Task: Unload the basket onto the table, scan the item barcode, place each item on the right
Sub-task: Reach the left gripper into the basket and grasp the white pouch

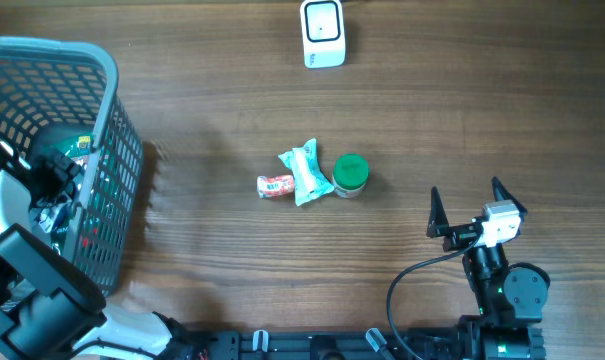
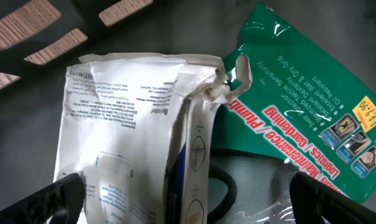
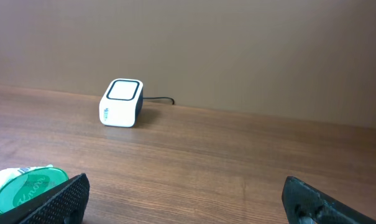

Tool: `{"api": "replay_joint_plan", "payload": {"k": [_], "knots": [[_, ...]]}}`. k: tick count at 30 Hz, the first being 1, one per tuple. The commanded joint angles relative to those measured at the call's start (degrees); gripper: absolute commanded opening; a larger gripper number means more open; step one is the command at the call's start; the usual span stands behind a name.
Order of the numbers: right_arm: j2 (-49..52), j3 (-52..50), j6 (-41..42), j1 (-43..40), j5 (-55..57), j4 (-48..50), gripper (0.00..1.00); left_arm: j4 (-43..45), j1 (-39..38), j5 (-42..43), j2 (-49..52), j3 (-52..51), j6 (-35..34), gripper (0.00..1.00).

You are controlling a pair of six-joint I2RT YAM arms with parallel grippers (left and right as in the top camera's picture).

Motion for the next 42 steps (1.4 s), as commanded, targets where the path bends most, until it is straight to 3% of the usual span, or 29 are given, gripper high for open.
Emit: {"api": "replay_joint_plan", "payload": {"k": [1,2,4,6,9,10,11,13,17,18,19,20,26,30,42], "knots": [[-0.3,-0.1,-0.4,0.1,0.3,0.3,1.00,-0.5,-0.2,-1.6,0.3,-0.5,0.9,1.00],[-0.3,-0.1,-0.4,0.1,0.3,0.3,1.00,-0.8,-0.2,-1.6,0.3,-0.5,0.9,0.99],[-0.3,-0.1,-0.4,0.1,0.3,0.3,1.00,-1.4,-0.2,-1.6,0.3,-0.5,0.9,0.87],[-0.3,-0.1,-0.4,0.1,0.3,0.3,1.00,-2.0,-0.2,-1.6,0.3,-0.5,0.9,0.69],[-0.3,-0.1,-0.4,0.1,0.3,0.3,1.00,-2.4,-0.2,-1.6,0.3,-0.5,0.9,0.54],[-0.3,-0.1,-0.4,0.1,0.3,0.3,1.00,-2.4,-0.2,-1.6,0.3,-0.5,0.9,0.47],[-0.3,-0.1,-0.4,0.1,0.3,0.3,1.00,-2.4,-0.2,-1.6,0.3,-0.5,0.9,0.34],[-0.3,-0.1,-0.4,0.1,0.3,0.3,1.00,-2.4,-0.2,-1.6,0.3,-0.5,0.9,0.30],[-0.3,-0.1,-0.4,0.1,0.3,0.3,1.00,-2.2,-0.2,-1.6,0.3,-0.5,0.9,0.08],[-0.3,-0.1,-0.4,0.1,0.3,0.3,1.00,-2.0,-0.2,-1.6,0.2,-0.4,0.9,0.23],[-0.3,-0.1,-0.4,0.1,0.3,0.3,1.00,-2.2,-0.2,-1.6,-0.2,0.4,0.9,0.69],[-0.3,-0.1,-0.4,0.1,0.3,0.3,1.00,-3.0,-0.2,-1.6,-0.9,1.5,0.9,1.00],[-0.3,-0.1,-0.4,0.1,0.3,0.3,1.00,-6.7,-0.2,-2.3,-12.3,5.9,0.9,1.00],[-0.3,-0.1,-0.4,0.1,0.3,0.3,1.00,-10.1,-0.2,-7.7,-12.9,4.5,0.6,1.00],[-0.3,-0.1,-0.4,0.1,0.3,0.3,1.00,4.1,-0.1,-6.1,-12.8,-10.4,-2.1,1.00]]}}
